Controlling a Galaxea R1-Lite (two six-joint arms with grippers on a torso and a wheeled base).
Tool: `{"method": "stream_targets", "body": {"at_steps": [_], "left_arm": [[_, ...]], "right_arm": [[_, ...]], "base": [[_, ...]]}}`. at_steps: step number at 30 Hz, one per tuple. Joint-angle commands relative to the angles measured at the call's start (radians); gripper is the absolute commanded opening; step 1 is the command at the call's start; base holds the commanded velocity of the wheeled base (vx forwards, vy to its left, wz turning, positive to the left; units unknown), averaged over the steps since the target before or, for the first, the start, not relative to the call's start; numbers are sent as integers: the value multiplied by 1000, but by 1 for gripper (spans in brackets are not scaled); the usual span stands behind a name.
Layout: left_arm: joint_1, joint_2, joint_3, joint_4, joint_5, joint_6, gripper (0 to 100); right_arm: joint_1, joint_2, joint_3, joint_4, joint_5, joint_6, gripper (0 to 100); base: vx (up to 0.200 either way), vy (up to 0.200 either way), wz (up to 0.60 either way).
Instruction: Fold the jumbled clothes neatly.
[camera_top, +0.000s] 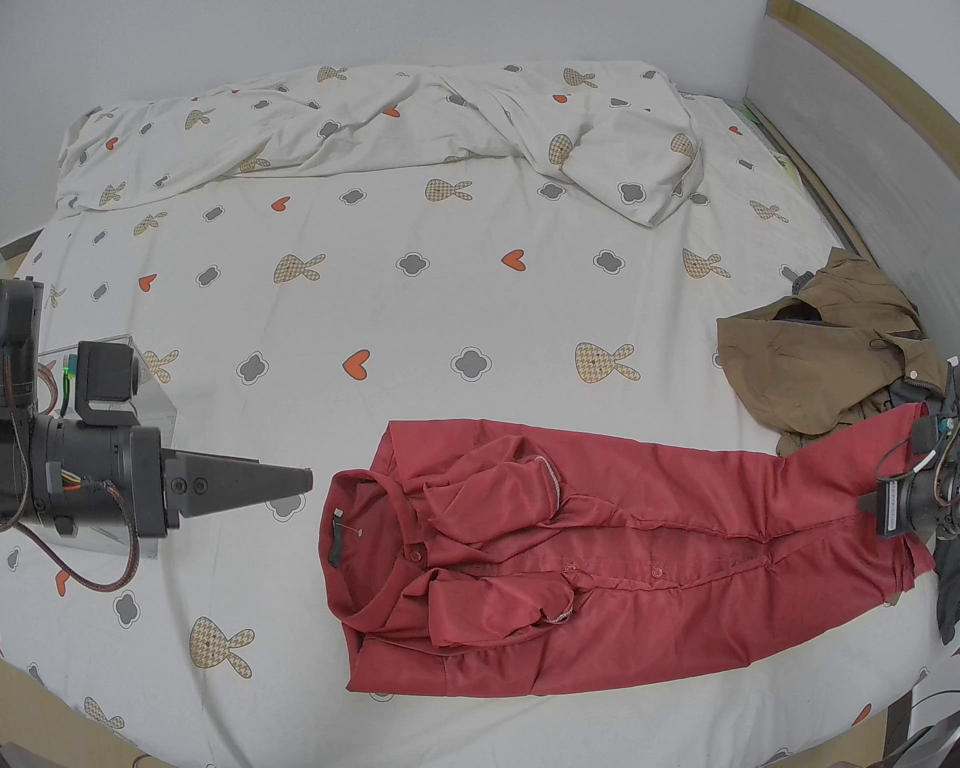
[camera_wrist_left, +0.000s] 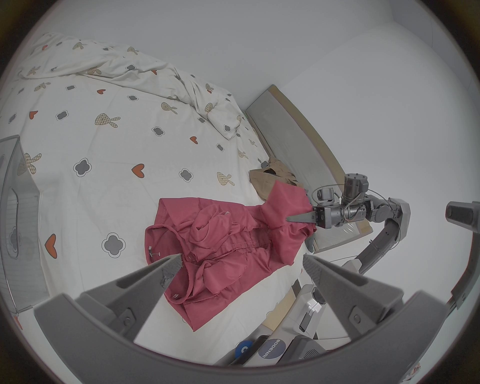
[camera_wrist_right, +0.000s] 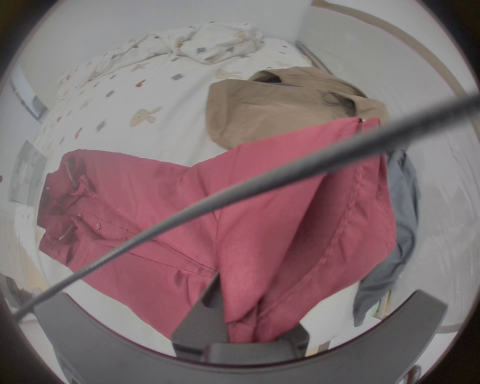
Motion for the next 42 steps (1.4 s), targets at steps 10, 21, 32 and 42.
{"method": "stream_targets", "body": {"at_steps": [10,21,32,42], "left_arm": [[-2,9,-2,1,1,-2,100],[-2,6,0,1,1,-2,100],[-1,-5,-3,0,3,-2,100],[-1,-11,-2,0,3,-2,100]], "right_arm": [[687,293,-351,-5,54,450,0],[807,494,-532,-5,61,486,0],[873,641,-613,-11,55,483,0],[867,721,-724,-8,63,480,0]], "base": [[0,0,0],[0,0,0],[0,0,0],[0,0,0]]}}
